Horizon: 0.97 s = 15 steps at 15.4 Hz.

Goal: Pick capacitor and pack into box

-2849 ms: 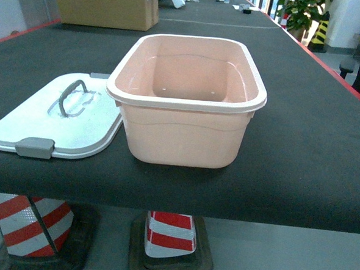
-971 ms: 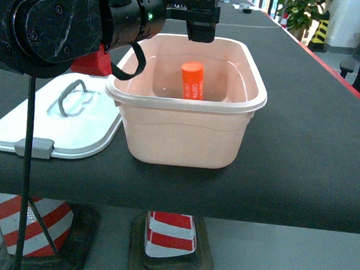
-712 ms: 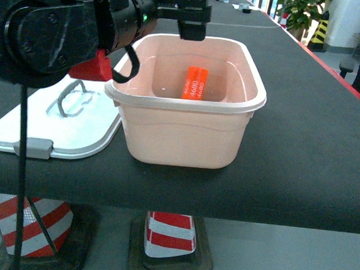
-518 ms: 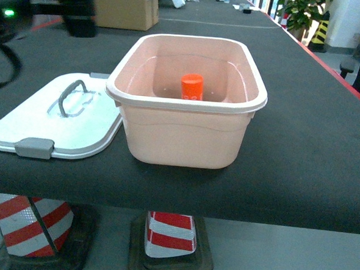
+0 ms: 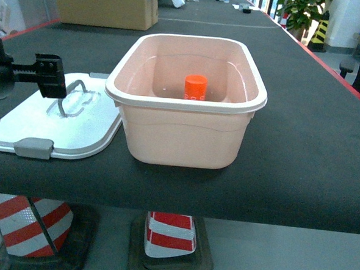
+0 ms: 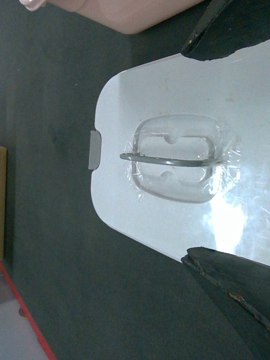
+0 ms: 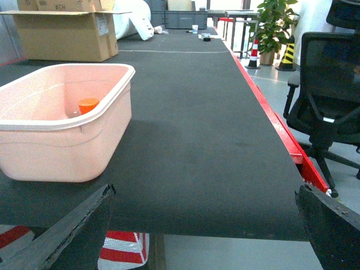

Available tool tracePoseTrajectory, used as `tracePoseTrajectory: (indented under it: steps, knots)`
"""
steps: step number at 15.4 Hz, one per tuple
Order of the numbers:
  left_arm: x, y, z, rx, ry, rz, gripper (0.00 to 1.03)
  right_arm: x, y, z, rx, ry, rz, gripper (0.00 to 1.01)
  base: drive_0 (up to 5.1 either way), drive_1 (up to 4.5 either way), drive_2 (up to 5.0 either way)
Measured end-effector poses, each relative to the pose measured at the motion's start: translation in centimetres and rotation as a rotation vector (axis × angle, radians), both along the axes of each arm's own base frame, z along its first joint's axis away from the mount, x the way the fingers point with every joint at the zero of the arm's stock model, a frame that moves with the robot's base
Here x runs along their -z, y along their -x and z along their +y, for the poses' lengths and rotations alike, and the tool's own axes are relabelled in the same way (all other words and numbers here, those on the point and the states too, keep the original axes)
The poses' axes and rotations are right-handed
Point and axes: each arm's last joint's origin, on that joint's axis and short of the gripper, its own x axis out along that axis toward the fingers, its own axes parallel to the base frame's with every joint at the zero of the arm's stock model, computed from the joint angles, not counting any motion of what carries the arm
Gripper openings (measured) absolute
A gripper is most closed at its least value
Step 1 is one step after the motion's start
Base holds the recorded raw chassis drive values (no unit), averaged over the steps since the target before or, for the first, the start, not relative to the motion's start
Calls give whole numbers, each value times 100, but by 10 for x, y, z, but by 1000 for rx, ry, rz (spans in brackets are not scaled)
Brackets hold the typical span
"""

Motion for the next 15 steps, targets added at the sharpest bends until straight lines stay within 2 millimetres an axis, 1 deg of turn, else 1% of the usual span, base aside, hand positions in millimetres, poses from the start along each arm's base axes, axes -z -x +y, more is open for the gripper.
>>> tracePoseTrajectory:
  steps: [1,5,6,8,9,10,11,12,13,15]
  knots:
    - [1,-3,0,2,1,2,98,0,0,0,0,0,0,98,0,0,0]
    - [13,-32,4,-1,2,13,98,0,0,0,0,0,0,98,0,0,0]
    - [14,-34,5,-2,2,16,98,0,0,0,0,0,0,98,0,0,0]
    - [23,-51,6,-1,1,28,98,0,0,0,0,0,0,98,0,0,0]
    - [32,-64,7,0,0,47,98,0,0,0,0,0,0,98,0,0,0]
    - [52,-90,5,14,-14,95,98,0,0,0,0,0,0,98,0,0,0]
    - [77,-131,0,28,-50,135,98,0,0,0,0,0,0,98,0,0,0]
    - [76,-141,0,28,-65,108,68,0,0,0,0,0,0,98,0,0,0]
    - [82,-132,-3,44,-63,104,33,0,0,0,0,0,0,98,0,0,0]
    - [77,-127,-4,45,-64,95,10,0,0,0,0,0,0,98,0,0,0]
